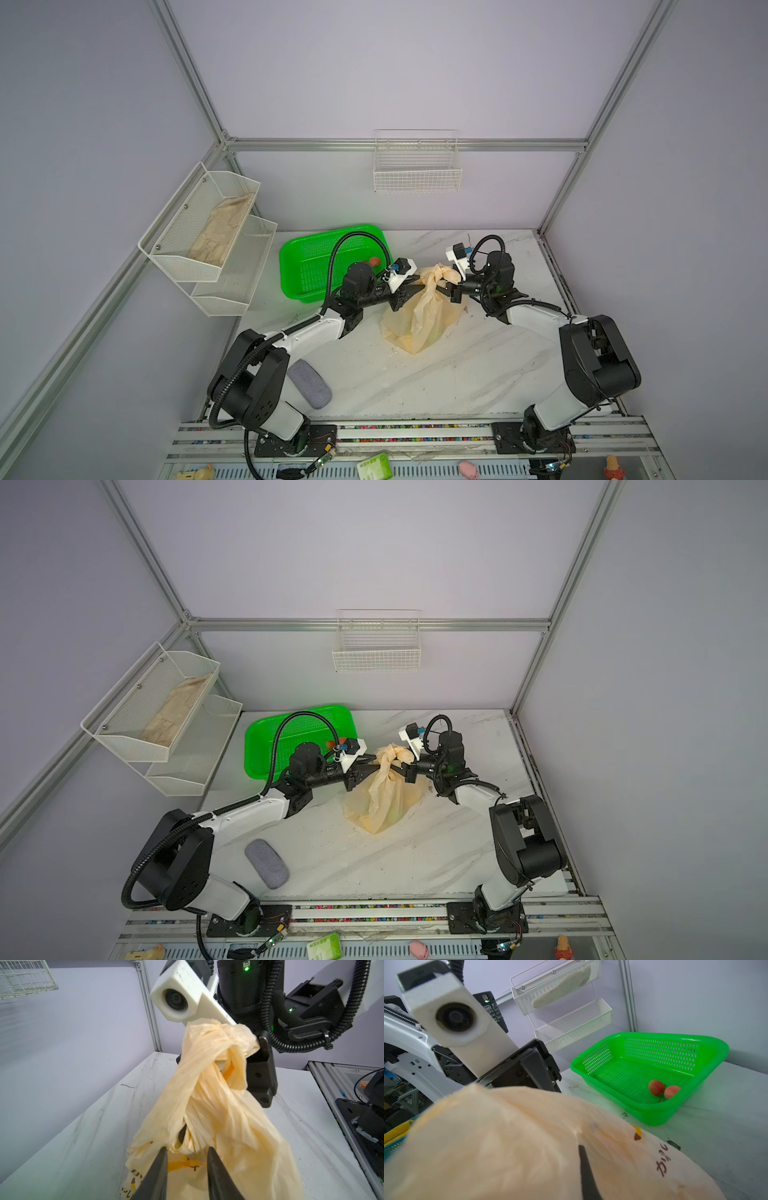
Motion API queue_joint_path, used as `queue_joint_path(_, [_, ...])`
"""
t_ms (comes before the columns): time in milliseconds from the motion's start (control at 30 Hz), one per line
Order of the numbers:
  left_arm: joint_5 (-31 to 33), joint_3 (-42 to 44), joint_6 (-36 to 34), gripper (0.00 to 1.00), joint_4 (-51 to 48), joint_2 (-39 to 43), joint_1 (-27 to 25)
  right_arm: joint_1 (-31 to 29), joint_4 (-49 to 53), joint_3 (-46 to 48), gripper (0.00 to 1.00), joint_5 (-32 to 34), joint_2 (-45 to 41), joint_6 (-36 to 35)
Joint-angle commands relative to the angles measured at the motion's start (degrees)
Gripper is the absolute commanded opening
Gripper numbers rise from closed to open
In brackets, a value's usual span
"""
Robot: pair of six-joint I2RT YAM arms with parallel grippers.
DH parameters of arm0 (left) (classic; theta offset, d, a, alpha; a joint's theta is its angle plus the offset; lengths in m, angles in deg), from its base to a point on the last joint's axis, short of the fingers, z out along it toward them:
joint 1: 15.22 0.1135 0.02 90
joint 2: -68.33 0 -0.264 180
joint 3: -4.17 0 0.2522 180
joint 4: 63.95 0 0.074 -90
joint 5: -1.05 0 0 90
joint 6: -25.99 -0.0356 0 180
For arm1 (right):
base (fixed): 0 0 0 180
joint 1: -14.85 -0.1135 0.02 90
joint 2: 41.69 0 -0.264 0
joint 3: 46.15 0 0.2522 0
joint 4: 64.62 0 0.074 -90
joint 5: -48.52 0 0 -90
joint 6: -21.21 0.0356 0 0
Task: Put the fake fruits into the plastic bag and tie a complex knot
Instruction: 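Hold the knotted bag handles with both grippers above the bag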
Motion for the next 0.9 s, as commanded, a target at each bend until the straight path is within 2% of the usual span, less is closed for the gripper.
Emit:
queue_joint_path(0, [-1.7,-6.0,1.0,0.32,3.0,-0.5,0.3,-0.4,1.5,-1.9,0.0,-1.5,-1.8,-2.4])
queue_joint_path(167, [-2.0,-6.8,0.6,0.3,2.2,-1.3,0.3,-0.5,1.6,-2.1,0.0,-1.5,-1.8,-2.4])
queue_joint_path(533, [-0.8,-6.6,0.9,0.14,1.7,-1.3,0.3,-0.4,2.2,-2.2,0.0,-1.2,-1.8,-2.9])
queue_joint_path(767, [1.2,-5.4,1.1,0.0,1.4,-0.1,0.2,-0.4,4.7,-2.8,0.0,-0.2,-2.1,-4.9])
queue_joint_path(867, [2.4,-4.6,0.6,0.0,1.0,0.8,0.3,-0.5,4.9,-2.7,0.0,0.5,-2.3,-5.2])
